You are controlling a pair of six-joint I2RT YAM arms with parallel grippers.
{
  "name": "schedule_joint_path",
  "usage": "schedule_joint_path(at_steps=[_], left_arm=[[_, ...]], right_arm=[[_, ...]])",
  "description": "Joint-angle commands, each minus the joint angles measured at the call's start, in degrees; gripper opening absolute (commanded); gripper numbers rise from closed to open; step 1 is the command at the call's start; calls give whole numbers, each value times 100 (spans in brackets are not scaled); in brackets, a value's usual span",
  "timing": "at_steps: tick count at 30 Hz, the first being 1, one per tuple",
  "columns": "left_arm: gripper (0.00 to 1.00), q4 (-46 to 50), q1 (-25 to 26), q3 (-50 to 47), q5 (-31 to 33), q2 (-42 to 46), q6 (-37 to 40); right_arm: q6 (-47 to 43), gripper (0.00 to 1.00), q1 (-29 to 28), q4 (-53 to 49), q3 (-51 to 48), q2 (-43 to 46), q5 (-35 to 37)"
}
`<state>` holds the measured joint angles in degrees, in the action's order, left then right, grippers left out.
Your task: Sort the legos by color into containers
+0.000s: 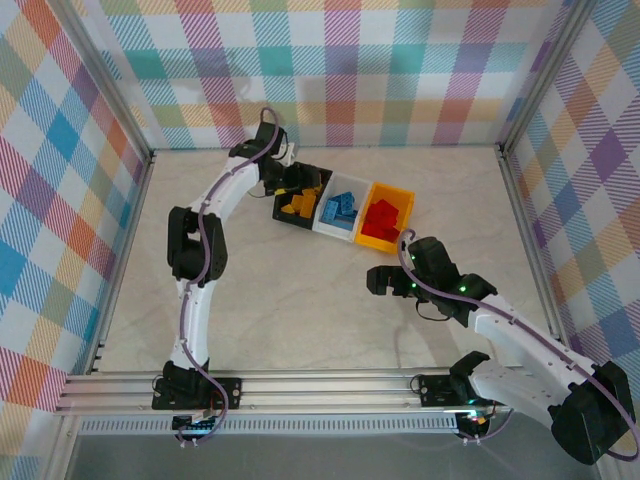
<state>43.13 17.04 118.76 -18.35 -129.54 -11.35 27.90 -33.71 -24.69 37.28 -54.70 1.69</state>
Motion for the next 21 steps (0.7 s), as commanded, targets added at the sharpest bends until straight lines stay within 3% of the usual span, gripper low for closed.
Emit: schedule_joint_path(at_steps=[1,6,14,21], left_arm=[[100,81,-13,-366,220,778,-121],[100,-101,199,-1497,452,1846,-57],[100,-1114,562,-4250,1077,4815,64],[100,-1447,606,-5650,1367,6755,413]], right_arm=[[22,100,32,268,-68,-32,-125],[-74,100,32,484,-116,-50,-228],[-590,100,78,475,318,-369,-268],[-961,100,155,550,909,-866,-389]])
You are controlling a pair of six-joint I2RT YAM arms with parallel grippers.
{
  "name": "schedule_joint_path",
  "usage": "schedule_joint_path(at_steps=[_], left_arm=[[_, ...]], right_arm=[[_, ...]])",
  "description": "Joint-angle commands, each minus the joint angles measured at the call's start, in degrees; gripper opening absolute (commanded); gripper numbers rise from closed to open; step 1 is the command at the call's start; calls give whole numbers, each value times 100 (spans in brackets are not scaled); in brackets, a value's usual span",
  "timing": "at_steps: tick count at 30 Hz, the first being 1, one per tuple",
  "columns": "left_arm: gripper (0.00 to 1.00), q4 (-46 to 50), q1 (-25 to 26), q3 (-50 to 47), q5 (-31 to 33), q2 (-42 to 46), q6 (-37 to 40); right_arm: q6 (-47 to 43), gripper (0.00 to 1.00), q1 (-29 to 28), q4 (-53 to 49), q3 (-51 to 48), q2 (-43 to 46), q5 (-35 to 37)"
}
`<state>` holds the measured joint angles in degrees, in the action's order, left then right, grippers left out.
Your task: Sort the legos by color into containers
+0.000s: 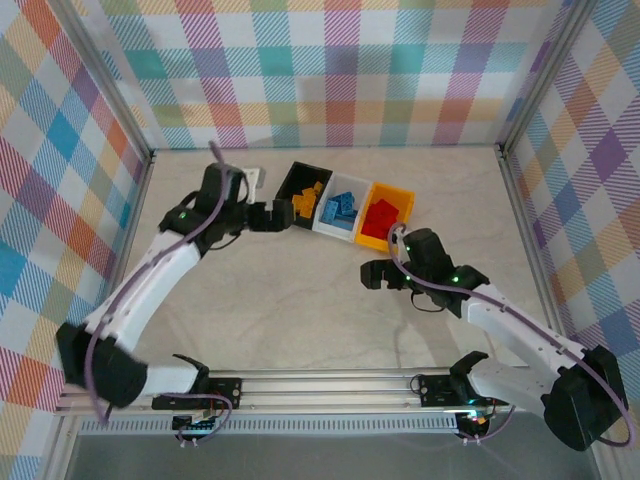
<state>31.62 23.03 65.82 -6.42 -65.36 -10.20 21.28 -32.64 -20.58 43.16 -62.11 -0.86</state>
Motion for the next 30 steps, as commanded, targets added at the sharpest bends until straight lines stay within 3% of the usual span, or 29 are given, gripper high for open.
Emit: schedule_joint_path(at_steps=[1,7,15,22,25,30], left_arm=[[100,-287,9,-478,158,528,367],[100,-36,9,-738,526,1006,76],[100,-612,9,-966,1070,1404,-259],[100,-625,9,-1049,1475,1606,97],[100,-807,9,-1215,1821,1884,150],[100,-1434,9,-1855,1739,2459,857]], right_arm=[[-356,100,64,133,428,-204,-150],[-666,100,142,79,839,-300,242],[-1043,100,298,167,864,106,1324],[-2175,99,446,1411,97,831,2122],[-2337,100,932,1494,25,1022,1985],[-2035,100,1885,1572,27,1087,1637]])
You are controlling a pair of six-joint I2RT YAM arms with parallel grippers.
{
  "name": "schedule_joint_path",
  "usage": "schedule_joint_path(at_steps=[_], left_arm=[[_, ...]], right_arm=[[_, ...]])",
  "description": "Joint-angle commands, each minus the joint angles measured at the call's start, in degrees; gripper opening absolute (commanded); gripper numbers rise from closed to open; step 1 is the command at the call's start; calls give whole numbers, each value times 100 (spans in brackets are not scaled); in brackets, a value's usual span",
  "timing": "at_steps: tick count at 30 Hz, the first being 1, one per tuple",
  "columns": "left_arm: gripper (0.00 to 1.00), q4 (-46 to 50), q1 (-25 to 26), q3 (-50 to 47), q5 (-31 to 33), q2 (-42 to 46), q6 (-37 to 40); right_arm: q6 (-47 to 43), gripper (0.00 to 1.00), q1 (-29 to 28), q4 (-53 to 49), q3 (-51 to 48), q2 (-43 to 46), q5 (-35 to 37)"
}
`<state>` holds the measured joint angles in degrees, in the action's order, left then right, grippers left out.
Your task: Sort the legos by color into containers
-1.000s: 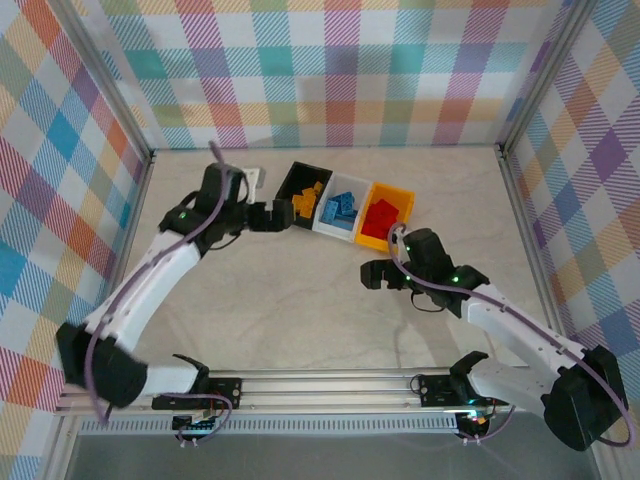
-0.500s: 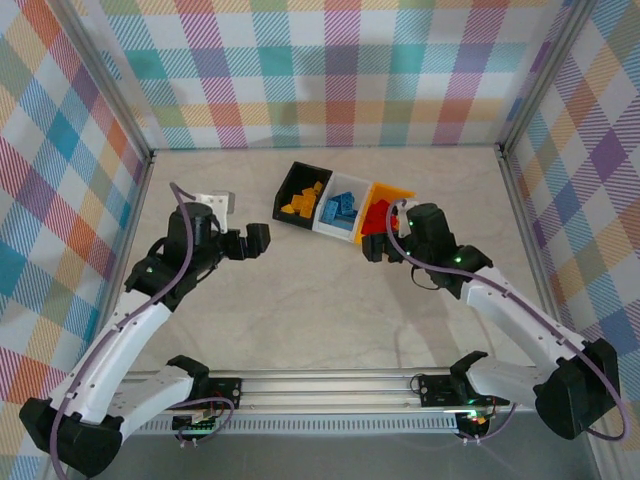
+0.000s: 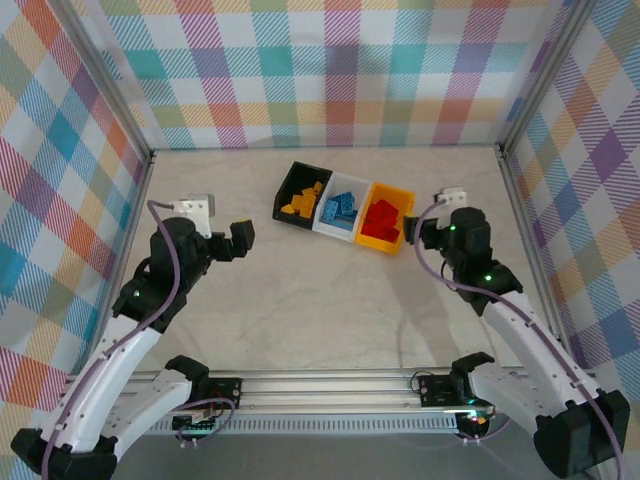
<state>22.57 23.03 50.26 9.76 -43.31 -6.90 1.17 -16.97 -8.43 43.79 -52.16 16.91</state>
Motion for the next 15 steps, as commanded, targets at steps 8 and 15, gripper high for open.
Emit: schedule_joint_path(at_steps=[8,15], left_arm=[[100,-1457,8,-1392,296,937,866],[100,-1519,-8,-1842,831,1096,786]], right_arm=[[274,100,1413,616,-210,-279,-744],[436,99,1846,1374,-456,-1089,-1228]])
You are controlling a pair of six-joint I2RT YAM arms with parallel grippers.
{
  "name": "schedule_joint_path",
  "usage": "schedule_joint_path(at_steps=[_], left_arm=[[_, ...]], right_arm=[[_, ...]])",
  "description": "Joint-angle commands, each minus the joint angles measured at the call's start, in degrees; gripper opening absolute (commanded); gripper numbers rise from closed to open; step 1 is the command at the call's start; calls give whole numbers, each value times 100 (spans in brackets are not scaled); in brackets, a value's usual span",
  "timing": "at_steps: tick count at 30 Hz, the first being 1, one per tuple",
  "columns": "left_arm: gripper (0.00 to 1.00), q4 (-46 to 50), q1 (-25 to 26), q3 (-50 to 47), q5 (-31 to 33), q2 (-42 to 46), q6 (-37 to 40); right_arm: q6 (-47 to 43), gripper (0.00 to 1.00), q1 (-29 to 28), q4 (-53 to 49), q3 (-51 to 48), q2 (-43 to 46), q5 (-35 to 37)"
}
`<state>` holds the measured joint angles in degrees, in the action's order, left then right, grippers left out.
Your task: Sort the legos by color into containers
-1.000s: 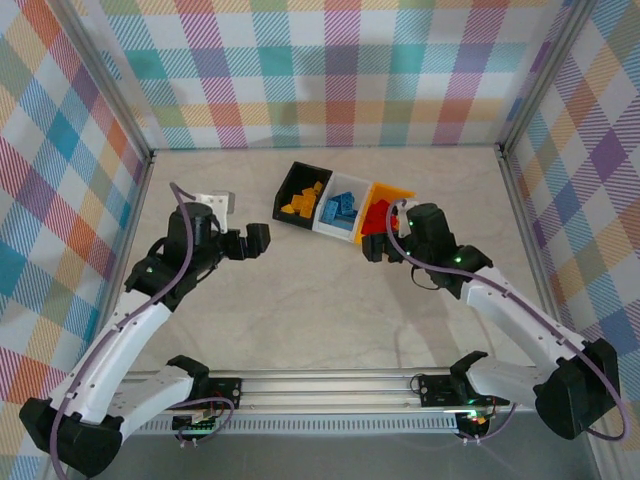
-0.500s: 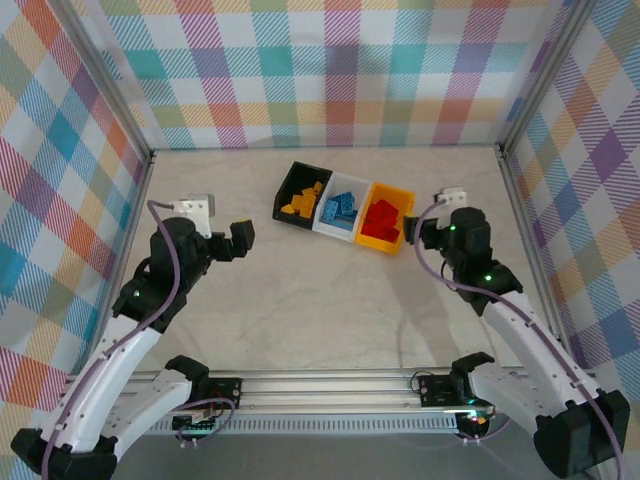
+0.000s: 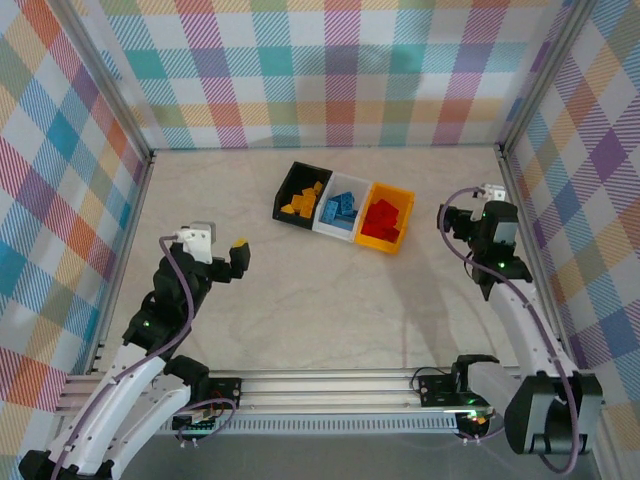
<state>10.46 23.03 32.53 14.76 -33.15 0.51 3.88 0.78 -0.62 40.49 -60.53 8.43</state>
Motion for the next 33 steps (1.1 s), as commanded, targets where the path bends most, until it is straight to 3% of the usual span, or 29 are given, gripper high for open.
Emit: schedule_joint_path(at_steps=[1,18,25,33], left_arm=[[100,-301,-9,-87,379,80,55],[100,-652,-569,-372,452,-495,185],[100,-1711,-1108,-649,296,-1555,157],[100,-2751,-1330,-574,256,-3111,-56]], right_arm=[[174,100,83,722,-165,-383,-428],[192,100,106,1906,-341,-1986,-773],[-18,100,109,1928,-184,-2355,-908],[-55,100,113,1903,-168,-2435,-992]])
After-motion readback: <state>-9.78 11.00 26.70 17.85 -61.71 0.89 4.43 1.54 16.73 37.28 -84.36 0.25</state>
